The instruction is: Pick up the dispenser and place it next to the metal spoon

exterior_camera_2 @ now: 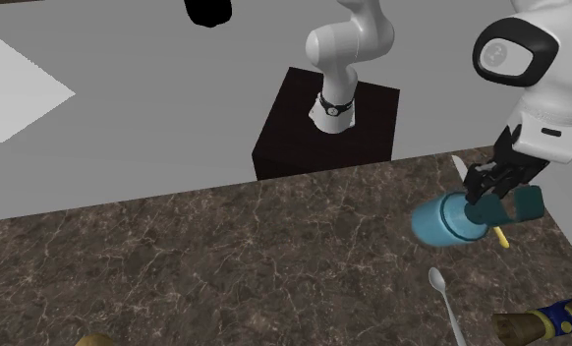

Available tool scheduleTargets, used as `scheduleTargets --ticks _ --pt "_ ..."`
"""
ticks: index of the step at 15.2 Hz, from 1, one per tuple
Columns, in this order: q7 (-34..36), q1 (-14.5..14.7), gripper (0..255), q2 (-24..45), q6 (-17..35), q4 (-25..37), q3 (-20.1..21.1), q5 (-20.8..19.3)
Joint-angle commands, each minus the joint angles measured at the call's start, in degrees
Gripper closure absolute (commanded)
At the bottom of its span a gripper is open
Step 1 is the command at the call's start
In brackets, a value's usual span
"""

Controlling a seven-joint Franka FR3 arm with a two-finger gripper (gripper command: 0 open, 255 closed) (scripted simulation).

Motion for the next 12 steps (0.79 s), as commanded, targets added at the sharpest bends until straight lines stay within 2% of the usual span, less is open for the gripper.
scheduleTargets --ticks 1,12 --pt "0.1 -0.1 255 0.4 1.8 -1.3 0.0 -0.2" --pt "2.0 -0.7 255 4.6 10.5 -5.9 0.9 -2.0"
